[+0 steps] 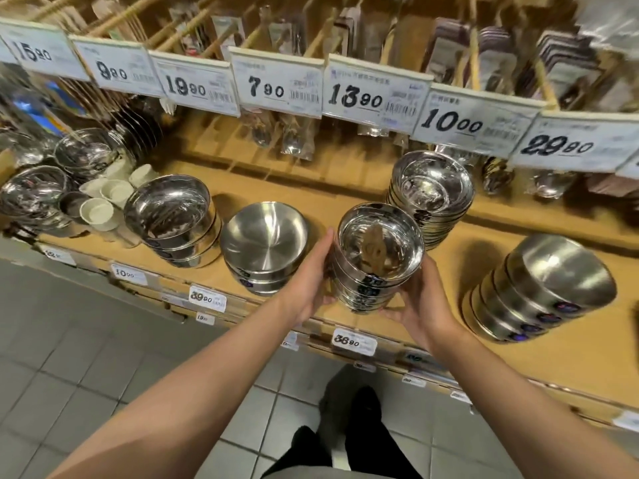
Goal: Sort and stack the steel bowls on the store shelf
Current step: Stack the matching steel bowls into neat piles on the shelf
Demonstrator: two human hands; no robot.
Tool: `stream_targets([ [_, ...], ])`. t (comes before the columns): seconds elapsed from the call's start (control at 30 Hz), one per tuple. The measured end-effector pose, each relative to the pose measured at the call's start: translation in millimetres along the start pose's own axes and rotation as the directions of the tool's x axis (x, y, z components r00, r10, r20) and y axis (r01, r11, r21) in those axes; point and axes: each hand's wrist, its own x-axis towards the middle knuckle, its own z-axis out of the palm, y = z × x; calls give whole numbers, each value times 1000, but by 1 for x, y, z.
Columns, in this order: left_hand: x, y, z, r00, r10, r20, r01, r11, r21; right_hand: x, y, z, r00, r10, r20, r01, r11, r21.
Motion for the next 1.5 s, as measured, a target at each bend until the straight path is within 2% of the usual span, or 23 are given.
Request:
stream_targets([
  [0.1,-8,-7,-5,999,14,-47,-17,998,-55,-13,2,-7,998,11,-58,-12,1000,-18],
  [0.17,-18,-18,-8,990,25,-140,-35,997,-70,-26,8,-18,990,59,-125,-60,998,0],
  [0.23,-31,-36,-10,968,0,-250,-24,996,-90,-44,17,-36,981,118,-155,-120,993,-5],
  [0.3,-47,-55,-8,956,-54,-289,26,995,-101,-65,28,-63,966,182,-185,-193,980,-40],
  [0.4,-69,-77,3,957,-144,-251,115,985,-129,-97,39,-110,924,272,-269,-299,952,-63],
  [0.47,-75,-84,15,964,-177,-198,172,984,-41,-110,37,-137,893,310,-326,-345,937,-54],
  [0.57,-82,-85,46,976,-210,-63,215,973,85,-118,25,-171,861,274,-428,-302,953,3],
  [0.67,-78,-79,81,977,-208,52,199,970,138,-110,8,-189,864,201,-461,-195,979,61],
  [0.8,-60,-67,129,989,-127,69,117,982,145,-98,-14,-196,895,117,-429,-62,988,140],
  [0.93,-32,-51,178,994,-102,35,97,987,125,-91,-35,-203,936,83,-343,-24,985,174],
  [1.1,-2,-33,231,999,-49,-6,49,997,64,-75,-62,-228,973,79,-219,-56,992,110],
  [1.2,11,-34,243,998,-17,-58,21,997,77,-61,-72,-236,991,86,-99,-81,995,53],
  [1.3,16,-40,249,999,-32,-38,34,998,58,-50,-74,-229,993,121,-9,-121,992,34],
  [1.5,20,-51,245,995,-2,-104,6,999,41,-37,-64,-216,994,110,-4,-111,993,-29],
])
